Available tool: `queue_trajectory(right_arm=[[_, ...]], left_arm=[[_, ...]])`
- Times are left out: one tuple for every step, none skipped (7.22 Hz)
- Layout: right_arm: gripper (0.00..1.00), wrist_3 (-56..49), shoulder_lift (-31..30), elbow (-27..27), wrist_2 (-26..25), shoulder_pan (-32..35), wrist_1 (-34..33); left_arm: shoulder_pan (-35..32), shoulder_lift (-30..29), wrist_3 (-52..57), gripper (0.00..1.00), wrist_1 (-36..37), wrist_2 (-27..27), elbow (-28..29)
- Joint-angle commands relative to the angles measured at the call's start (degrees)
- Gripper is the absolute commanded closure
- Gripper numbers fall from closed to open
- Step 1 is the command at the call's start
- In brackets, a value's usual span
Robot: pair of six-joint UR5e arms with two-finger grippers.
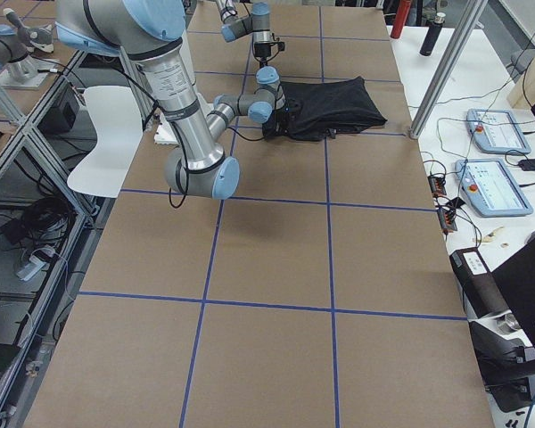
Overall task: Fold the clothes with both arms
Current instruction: 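Hold the shirt's near corners with both grippers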
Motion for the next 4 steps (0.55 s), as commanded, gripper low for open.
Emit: queue_trajectory(right_arm=[[1.0, -0.22, -1.19, 3.5, 2.03, 0.48, 0.0], [1.0, -0.22, -4.34, 8.75, 2.91, -0.65, -1.48], [1.0, -0.22, -7.07, 16.55, 3.27, -2.66, -6.45], [1.0, -0.22, -8.92, 23.67, 3.36, -5.38, -11.63]], left_arm=[[0.0, -0.15, 0.16, 1.0, -0.04, -0.25, -0.23], [0.0, -0.24, 0.33, 1.0, -0.04, -3.38, -1.01], [0.0, 0.11, 0.94, 1.0, -0.3, -4.98, -2.59], [0.09, 0.2, 1.04, 1.0, -0.3, -6.39, -4.17]])
